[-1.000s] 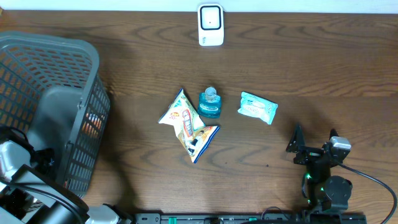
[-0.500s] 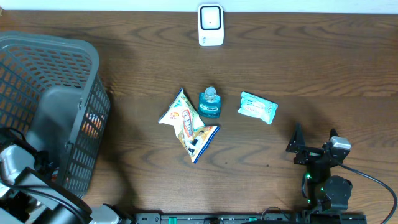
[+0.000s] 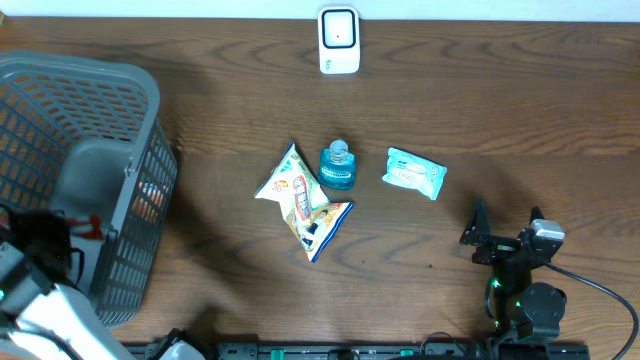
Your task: Scan the item barcode
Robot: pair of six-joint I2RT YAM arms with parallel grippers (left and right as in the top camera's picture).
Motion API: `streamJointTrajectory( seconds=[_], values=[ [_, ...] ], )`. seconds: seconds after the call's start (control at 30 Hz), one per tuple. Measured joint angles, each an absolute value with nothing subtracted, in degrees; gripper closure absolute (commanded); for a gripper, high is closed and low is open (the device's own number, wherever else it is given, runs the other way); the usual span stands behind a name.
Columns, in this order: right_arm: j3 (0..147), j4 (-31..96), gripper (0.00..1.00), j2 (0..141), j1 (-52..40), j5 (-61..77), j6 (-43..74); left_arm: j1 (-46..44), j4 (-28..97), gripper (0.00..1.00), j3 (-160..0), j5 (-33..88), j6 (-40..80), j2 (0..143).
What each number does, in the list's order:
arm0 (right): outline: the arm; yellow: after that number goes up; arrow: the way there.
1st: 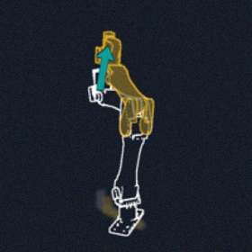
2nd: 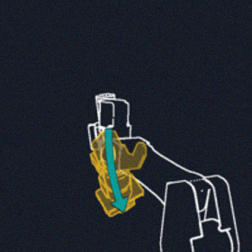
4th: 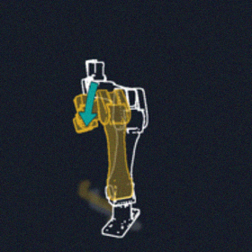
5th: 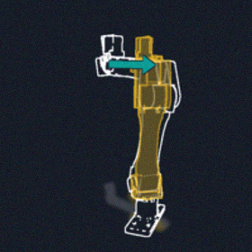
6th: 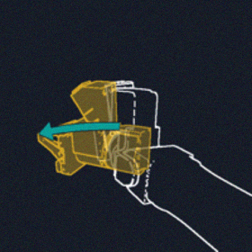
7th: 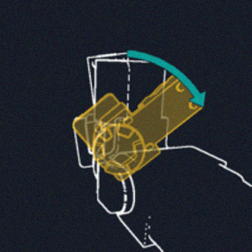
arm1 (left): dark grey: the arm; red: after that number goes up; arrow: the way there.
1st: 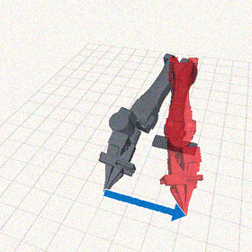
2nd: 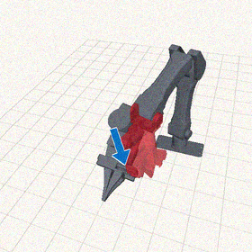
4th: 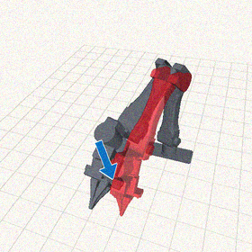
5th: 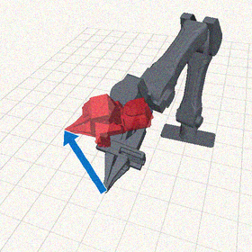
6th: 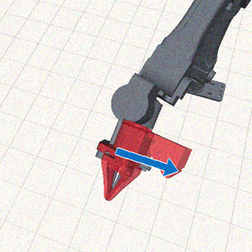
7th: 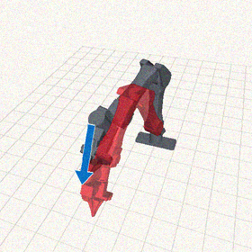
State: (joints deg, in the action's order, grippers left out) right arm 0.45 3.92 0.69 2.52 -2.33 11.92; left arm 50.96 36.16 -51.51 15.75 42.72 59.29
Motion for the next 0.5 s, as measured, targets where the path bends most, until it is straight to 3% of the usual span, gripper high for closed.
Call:
streamJointTrajectory(
  seconds=[0.2, 0.5],
  values=[
    [0.45, 3.92, 0.01, 0.69, 2.52, -2.33, 11.92, 48.36, 30.24, 0.93, -57.82, 24.75, 42.54, 52.36],
    [0.45, 3.95, 0.01, 0.69, 2.52, -2.33, 11.92, 37.95, 8.21, 0.93, -60.27, 41.95, 44.36, 47.72]
  ],
)
